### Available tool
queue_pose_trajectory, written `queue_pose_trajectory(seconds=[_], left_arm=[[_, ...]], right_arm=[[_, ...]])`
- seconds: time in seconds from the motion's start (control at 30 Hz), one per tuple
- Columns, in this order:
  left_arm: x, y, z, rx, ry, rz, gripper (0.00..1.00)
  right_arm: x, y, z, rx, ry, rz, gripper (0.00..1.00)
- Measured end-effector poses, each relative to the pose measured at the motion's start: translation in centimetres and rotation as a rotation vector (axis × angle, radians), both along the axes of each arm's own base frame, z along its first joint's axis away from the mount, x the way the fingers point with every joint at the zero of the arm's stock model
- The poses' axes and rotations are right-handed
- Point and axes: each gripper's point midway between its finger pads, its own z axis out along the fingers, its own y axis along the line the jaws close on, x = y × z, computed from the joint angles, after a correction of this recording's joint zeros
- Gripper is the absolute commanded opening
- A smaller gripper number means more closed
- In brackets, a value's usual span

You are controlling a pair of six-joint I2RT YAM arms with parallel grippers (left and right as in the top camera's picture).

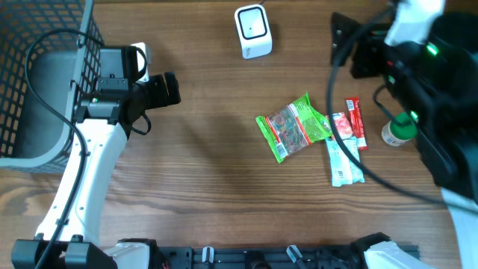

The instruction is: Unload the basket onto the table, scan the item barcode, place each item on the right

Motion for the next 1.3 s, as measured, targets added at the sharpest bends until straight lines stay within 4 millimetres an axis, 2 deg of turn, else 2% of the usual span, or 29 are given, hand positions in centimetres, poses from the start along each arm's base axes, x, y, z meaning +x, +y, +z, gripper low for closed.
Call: queue_pose_trajectory(seconds=[0.03, 0.1, 0.2, 0.23, 0.33, 0.4, 0.43, 0.53, 0.57, 0.63, 0.7, 0.77, 0.8, 0.93, 1.03, 1.1, 1.13, 1.3], left_arm=[[0.0, 0.0, 0.0, 0.0, 0.0, 0.0, 1.0], [0.0, 0.0, 0.0, 0.0, 0.001, 0.0, 1.0], [0.0, 0.0, 0.0, 0.0, 0.0, 0.0, 1.0], [0.0, 0.0, 0.0, 0.0, 0.0, 0.0, 1.0], [0.0, 0.0, 0.0, 0.0, 0.0, 0.0, 1.0], [0.0, 0.0, 0.0, 0.0, 0.001, 0.0, 1.0], [0.0, 0.0, 0.0, 0.0, 0.0, 0.0, 1.0], [0.0, 0.0, 0.0, 0.0, 0.001, 0.0, 1.0], [0.0, 0.0, 0.0, 0.0, 0.0, 0.0, 1.0], [0.0, 0.0, 0.0, 0.002, -0.001, -0.002, 1.0], [0.0, 0.0, 0.0, 0.002, 0.001, -0.002, 1.0], [0.0, 0.0, 0.0, 0.002, 0.0, -0.003, 1.0], [0.0, 0.0, 0.0, 0.002, -0.001, -0.003, 1.0], [0.0, 0.0, 0.0, 0.002, -0.001, -0.003, 1.0], [0.0, 0.0, 0.0, 0.002, -0.001, -0.003, 1.0], [0.0, 0.0, 0.0, 0.002, -0.001, -0.003, 1.0], [0.0, 0.0, 0.0, 0.002, 0.0, -0.003, 1.0], [0.0, 0.0, 0.0, 0.002, -0.001, -0.003, 1.0]], right_arm=[[-2.4, -0.9, 1.3, 0.008, -0.032, -0.008, 1.0], [-5.5, -2.1, 2.4, 0.016, -0.061, -0.016, 1.0], [-10.5, -4.4, 2.8, 0.004, -0.075, -0.045, 1.0], [-12.5, -5.3, 2.6, -0.002, -0.074, -0.058, 1.0], [-16.3, -7.9, 1.3, 0.003, -0.106, -0.13, 1.0], [-17.4, -9.0, 0.2, 0.017, -0.163, -0.181, 1.0], [-17.9, -9.6, -1.4, 0.022, -0.19, -0.214, 1.0], [-17.7, -10.2, -3.5, 0.065, -0.375, -0.256, 1.0], [-17.5, -10.3, -5.1, 0.076, -0.439, -0.262, 1.0], [-17.1, -9.3, -4.5, 0.08, -0.653, -0.203, 1.0], [-16.2, -8.0, -6.1, 0.042, -0.798, -0.127, 1.0], [-14.9, -7.3, -9.8, 0.029, -0.834, -0.092, 1.0], [-14.4, -7.2, -10.9, 0.029, -0.833, -0.086, 1.0], [-10.6, -6.9, -20.1, 0.02, -0.622, -0.073, 1.0], [-9.4, -6.8, -25.6, 0.016, -0.437, -0.07, 1.0], [-9.2, -6.8, -28.1, 0.01, -0.333, -0.069, 1.0], [-9.2, -6.8, -28.7, 0.008, -0.308, -0.069, 1.0], [-9.2, -6.8, -28.9, 0.008, -0.302, -0.069, 1.0]])
